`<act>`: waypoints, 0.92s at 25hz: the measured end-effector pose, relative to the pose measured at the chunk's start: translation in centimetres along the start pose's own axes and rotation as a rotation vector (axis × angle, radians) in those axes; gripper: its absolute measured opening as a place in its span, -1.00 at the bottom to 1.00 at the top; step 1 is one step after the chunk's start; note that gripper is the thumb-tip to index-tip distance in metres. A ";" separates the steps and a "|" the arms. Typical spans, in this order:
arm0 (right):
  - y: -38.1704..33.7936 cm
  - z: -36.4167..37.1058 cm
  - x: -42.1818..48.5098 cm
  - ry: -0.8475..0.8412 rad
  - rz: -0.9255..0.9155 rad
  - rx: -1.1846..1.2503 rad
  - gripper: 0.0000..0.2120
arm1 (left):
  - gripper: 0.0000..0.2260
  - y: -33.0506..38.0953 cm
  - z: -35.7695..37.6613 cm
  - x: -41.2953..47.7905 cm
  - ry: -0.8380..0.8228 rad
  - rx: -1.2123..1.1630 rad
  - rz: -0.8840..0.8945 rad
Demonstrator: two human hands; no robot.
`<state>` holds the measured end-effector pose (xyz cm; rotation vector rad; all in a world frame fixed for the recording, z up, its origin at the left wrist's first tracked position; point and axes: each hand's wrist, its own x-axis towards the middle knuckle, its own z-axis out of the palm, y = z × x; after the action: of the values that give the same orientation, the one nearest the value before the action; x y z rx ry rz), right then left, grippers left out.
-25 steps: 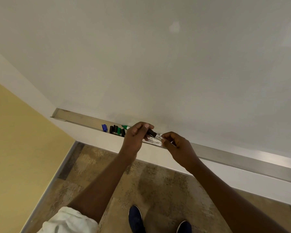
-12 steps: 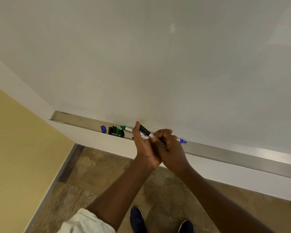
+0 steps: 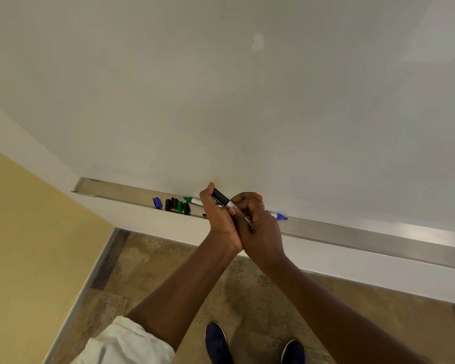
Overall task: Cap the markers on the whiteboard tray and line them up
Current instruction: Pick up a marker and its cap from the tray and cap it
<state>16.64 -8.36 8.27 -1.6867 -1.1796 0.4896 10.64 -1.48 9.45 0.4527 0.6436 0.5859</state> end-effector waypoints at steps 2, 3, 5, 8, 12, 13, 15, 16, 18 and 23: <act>0.5 0.3 0.2 -0.012 0.028 0.003 -0.92 | -0.18 -0.2 -0.2 0.4 0.053 0.038 -0.015; 0.9 0.4 0.2 -0.029 0.054 -0.025 -0.89 | -0.18 -0.5 -0.4 0.5 0.083 0.055 -0.029; 2.0 0.4 0.0 -0.092 0.098 -0.089 -0.84 | -0.15 -1.5 -0.9 0.9 0.144 0.109 -0.055; 4.7 -1.0 -0.7 -0.148 0.086 -0.127 -0.79 | -0.17 -3.8 -1.9 1.5 0.264 0.332 -0.042; 9.6 -6.2 -1.4 0.032 0.200 -0.273 -0.90 | -0.45 -6.4 -4.7 2.0 0.236 1.372 0.366; 10.8 -7.7 -1.6 0.065 0.241 -0.308 -0.89 | -0.52 -6.8 -5.9 2.1 0.184 1.649 0.486; 13.0 -10.7 -2.0 0.102 0.264 -0.402 -0.87 | -0.52 -7.8 -7.9 2.4 0.062 1.991 0.587; 13.9 -12.1 -2.2 0.102 0.249 -0.477 -0.84 | -0.48 -8.3 -8.8 2.5 0.023 2.080 0.588; 15.7 -14.6 -3.0 0.055 0.218 -0.665 -0.75 | -0.38 -9.0 -10.0 2.8 -0.048 2.191 0.568; 18.4 -18.7 -4.8 -0.049 0.259 -0.906 -0.64 | -0.29 -10.4 -11.5 3.4 -0.106 2.322 0.500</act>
<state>37.43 -22.48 -0.67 -2.6308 -1.3189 0.1337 8.97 -4.74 -5.98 2.8323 0.8668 -0.0362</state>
